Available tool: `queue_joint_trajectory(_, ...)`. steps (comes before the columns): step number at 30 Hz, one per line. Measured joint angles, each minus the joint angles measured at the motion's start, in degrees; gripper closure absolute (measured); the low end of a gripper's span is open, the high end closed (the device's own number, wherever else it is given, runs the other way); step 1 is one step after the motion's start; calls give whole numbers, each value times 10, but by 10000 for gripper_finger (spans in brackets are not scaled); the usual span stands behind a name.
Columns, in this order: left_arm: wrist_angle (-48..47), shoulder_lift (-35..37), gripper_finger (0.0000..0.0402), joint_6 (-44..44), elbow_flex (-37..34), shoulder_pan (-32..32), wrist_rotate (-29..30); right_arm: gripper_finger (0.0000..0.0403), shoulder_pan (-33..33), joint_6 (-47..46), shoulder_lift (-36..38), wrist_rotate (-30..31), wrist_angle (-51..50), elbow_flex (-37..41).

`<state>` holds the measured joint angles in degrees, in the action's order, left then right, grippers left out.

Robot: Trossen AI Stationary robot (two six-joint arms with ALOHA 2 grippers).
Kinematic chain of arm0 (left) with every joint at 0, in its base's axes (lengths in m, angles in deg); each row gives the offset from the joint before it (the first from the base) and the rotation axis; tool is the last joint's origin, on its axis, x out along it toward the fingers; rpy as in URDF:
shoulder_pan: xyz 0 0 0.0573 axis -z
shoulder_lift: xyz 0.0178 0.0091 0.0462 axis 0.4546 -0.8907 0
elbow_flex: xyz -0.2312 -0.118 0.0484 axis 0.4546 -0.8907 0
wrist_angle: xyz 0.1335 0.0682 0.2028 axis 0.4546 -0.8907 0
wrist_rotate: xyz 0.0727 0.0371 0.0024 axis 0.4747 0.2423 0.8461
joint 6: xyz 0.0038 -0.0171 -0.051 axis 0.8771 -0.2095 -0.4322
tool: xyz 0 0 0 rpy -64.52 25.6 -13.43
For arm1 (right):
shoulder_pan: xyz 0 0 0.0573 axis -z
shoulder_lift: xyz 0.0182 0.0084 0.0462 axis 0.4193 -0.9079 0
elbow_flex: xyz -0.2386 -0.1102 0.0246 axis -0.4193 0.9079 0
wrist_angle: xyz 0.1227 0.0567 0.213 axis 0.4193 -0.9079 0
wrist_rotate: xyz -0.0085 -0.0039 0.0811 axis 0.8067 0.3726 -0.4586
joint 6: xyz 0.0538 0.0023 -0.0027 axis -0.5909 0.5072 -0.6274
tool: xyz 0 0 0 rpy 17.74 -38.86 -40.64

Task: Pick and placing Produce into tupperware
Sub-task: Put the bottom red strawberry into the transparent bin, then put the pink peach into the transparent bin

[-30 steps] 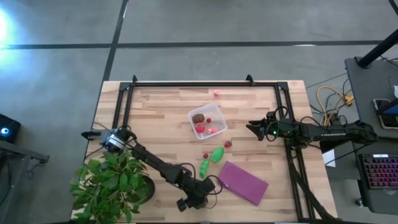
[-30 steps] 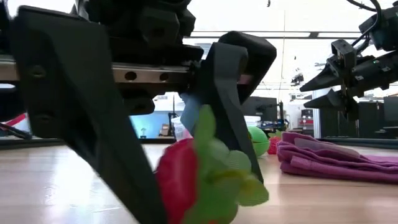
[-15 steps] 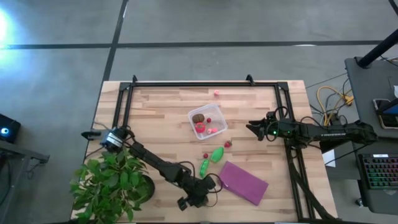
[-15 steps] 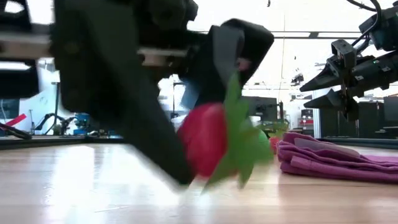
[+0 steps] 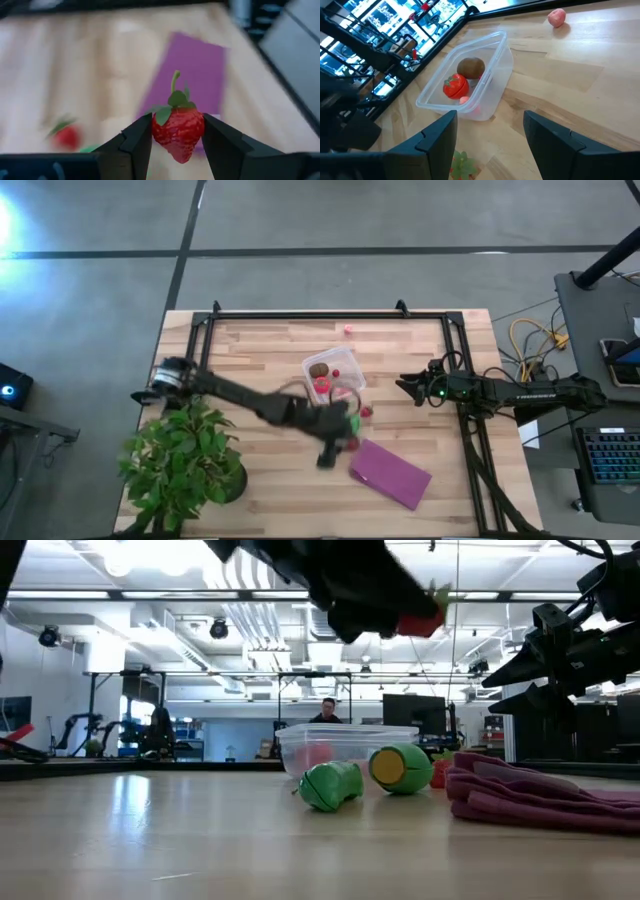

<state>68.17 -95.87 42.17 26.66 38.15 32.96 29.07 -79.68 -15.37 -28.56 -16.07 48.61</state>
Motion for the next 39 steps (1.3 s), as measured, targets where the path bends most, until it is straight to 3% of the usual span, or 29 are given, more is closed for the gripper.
queue_joint_trajectory(9,-99,17,259,-81,0,-148,-9,184,0,0,0,0,0,0)
queue_joint_trajectory(20,-121,4,256,-88,-2,-254,3,184,0,0,0,0,0,0)
queue_joint_trajectory(24,-129,2,228,-111,-1,-260,48,184,0,0,0,0,0,0)
queue_joint_trajectory(32,-136,2,129,-155,4,-263,51,184,0,0,0,0,0,0)
queue_joint_trajectory(36,-130,-1,113,-156,65,-283,50,184,0,0,0,0,0,0)
queue_joint_trajectory(39,-129,-20,112,-156,130,-316,81,184,0,0,0,0,0,0)
